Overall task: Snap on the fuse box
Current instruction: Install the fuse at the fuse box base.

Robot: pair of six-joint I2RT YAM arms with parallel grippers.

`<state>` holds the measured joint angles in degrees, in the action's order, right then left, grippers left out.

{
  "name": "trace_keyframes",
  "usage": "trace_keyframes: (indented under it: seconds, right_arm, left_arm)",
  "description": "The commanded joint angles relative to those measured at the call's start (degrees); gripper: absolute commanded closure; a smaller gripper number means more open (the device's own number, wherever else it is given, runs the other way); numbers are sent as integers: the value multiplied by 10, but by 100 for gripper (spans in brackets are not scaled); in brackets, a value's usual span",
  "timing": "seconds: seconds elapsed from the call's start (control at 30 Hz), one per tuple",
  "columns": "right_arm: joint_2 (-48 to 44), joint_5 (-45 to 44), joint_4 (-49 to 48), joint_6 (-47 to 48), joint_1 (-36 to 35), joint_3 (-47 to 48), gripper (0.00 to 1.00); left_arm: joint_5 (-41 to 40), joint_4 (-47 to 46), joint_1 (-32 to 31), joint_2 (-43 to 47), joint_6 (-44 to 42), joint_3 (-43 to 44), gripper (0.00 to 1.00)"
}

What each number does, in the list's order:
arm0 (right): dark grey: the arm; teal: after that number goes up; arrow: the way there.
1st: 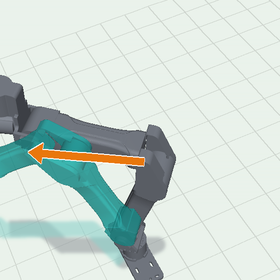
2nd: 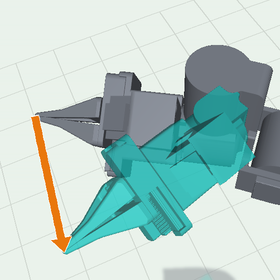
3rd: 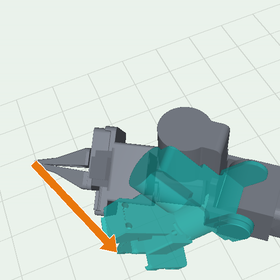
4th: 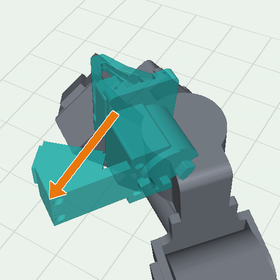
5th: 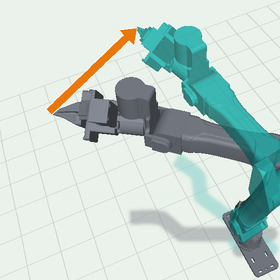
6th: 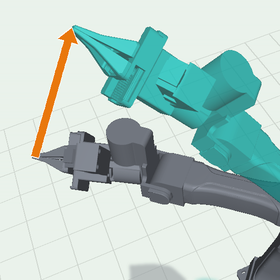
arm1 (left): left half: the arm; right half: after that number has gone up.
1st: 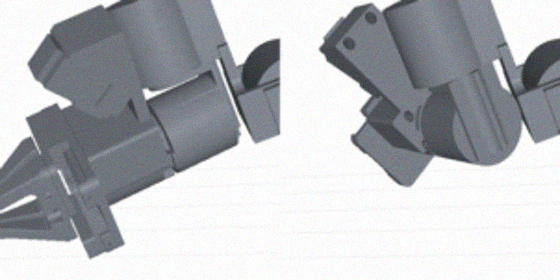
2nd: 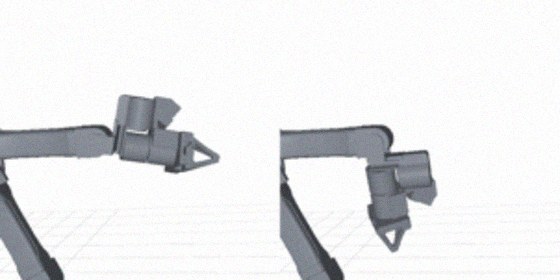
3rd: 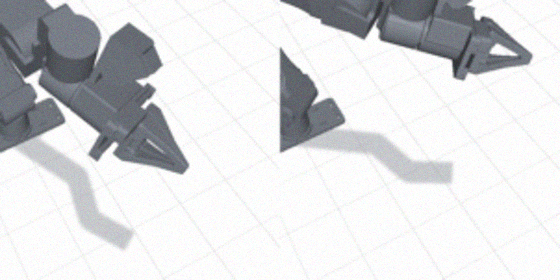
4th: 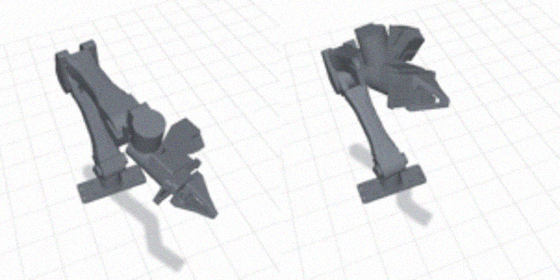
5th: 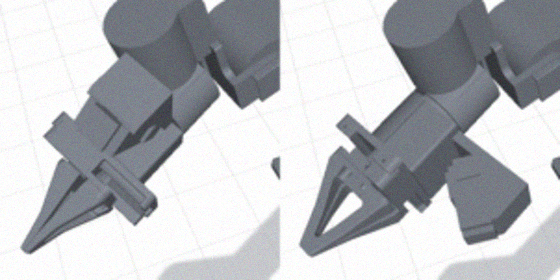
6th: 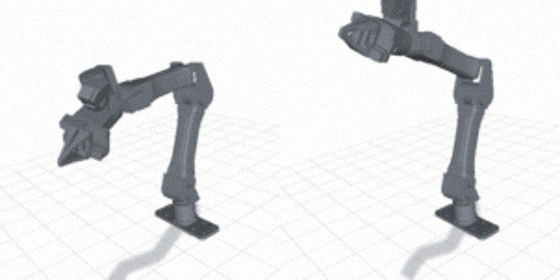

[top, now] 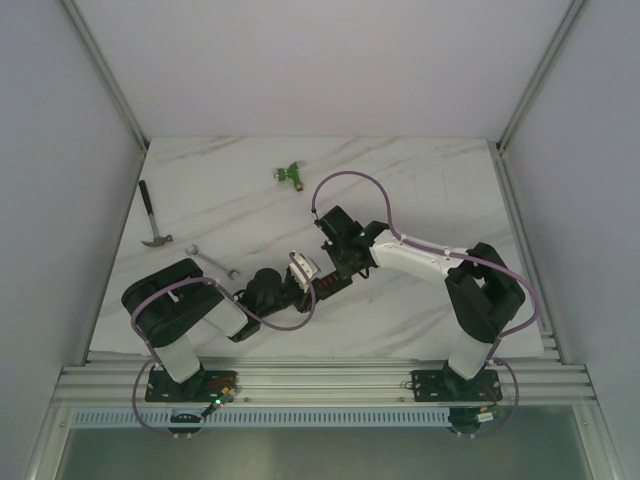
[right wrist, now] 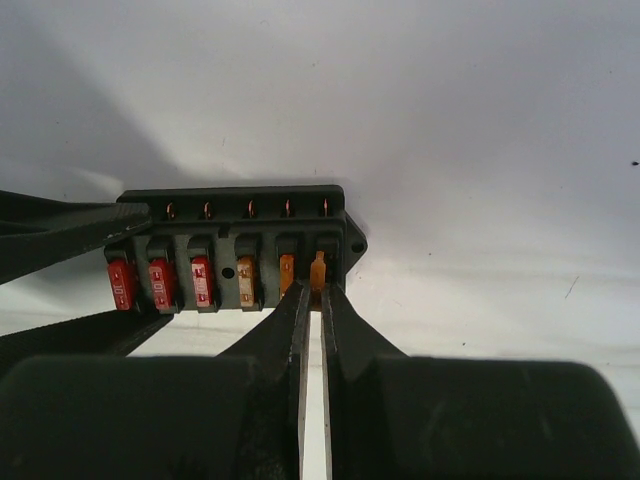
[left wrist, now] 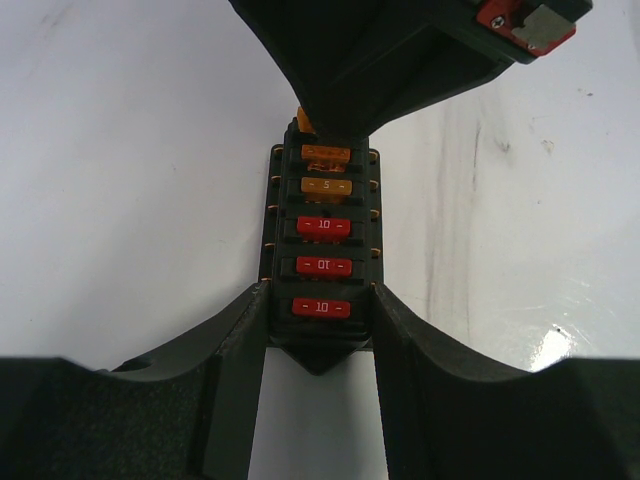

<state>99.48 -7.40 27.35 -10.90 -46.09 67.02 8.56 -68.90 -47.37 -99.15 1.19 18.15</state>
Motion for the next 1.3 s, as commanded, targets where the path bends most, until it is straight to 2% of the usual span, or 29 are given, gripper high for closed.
trace_keyframes:
  seconds: [0.0, 0.2, 0.57, 1.2, 1.27]
  right_arm:
    - [9, 19, 29, 2, 6, 1, 100]
    - [29, 54, 30, 8, 10, -8, 100]
    - [-4, 36, 34, 32, 11, 11, 100]
    - [56, 78, 55, 43, 20, -12, 100]
    - [45, 88, 51, 39, 20, -8, 96]
  left_arm:
    - [28, 46, -7, -1, -4, 3, 53]
    - [31, 45, -7, -1, -3, 4, 53]
    - [34, 48, -7, -1, -4, 4, 53]
    - [35, 49, -7, -1, -5, 3, 53]
    - [36, 50, -7, 0, -5, 3, 53]
